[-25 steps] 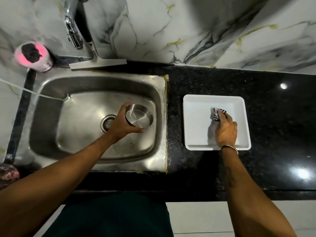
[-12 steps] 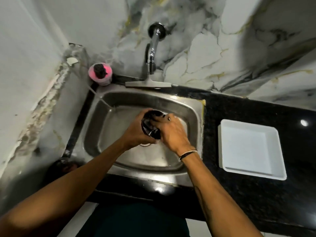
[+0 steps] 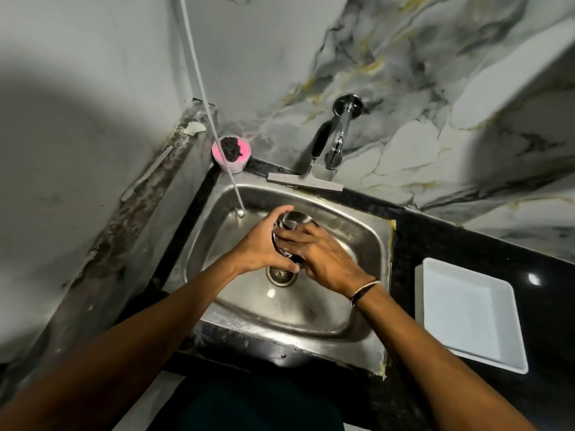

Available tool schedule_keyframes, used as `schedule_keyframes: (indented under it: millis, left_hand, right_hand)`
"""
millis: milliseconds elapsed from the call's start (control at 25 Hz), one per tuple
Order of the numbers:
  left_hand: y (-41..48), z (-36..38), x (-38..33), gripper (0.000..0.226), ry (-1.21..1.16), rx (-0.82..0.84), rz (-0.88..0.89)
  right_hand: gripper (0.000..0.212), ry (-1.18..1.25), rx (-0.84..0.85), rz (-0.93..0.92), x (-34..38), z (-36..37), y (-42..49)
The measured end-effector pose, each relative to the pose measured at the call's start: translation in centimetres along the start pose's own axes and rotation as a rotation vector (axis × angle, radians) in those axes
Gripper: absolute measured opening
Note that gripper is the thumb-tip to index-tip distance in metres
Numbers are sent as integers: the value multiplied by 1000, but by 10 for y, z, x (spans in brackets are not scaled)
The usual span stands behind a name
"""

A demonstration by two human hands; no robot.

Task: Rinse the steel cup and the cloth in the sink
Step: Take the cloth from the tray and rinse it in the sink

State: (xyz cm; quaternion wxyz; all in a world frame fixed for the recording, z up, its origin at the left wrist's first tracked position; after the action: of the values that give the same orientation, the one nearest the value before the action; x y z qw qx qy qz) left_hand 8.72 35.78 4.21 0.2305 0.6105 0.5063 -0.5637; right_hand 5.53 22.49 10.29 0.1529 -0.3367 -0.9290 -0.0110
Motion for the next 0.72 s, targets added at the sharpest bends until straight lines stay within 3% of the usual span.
schedule_keyframes:
  millis: [200, 280, 360, 440, 520, 720]
  left_hand:
    - [2, -15, -7, 125, 115, -95, 51]
    - [2, -16, -15, 124, 149, -131, 88]
    - [1, -10, -24, 122, 206, -130, 136]
    - [1, 0, -30, 122, 292, -100, 197]
    - [-1, 8, -30, 127, 380, -85, 221]
    - [-12, 8, -33, 128, 436, -151, 314]
  right_hand:
    - [62, -402, 133, 51, -14, -17, 4]
    - [66, -391, 185, 115, -11, -17, 1]
    - [55, -232, 178, 158, -2, -17, -1]
    - [33, 137, 153, 220, 0, -17, -2]
    - [33, 638, 46, 359, -6, -20, -2]
    - [36, 1835, -604, 660, -5, -6, 1]
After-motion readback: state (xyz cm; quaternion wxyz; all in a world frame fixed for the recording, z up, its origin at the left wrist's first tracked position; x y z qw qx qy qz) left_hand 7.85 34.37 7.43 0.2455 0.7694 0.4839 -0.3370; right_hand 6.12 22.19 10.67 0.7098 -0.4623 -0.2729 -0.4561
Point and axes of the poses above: each hand's wrist, its own y-axis towards the middle knuckle, its own z-axis out of the palm, x = y × z, the point moved 6 cm from there along y, towards the middle knuckle, and after that the axes turned 8 degrees about -z, right-handed, at the moved point
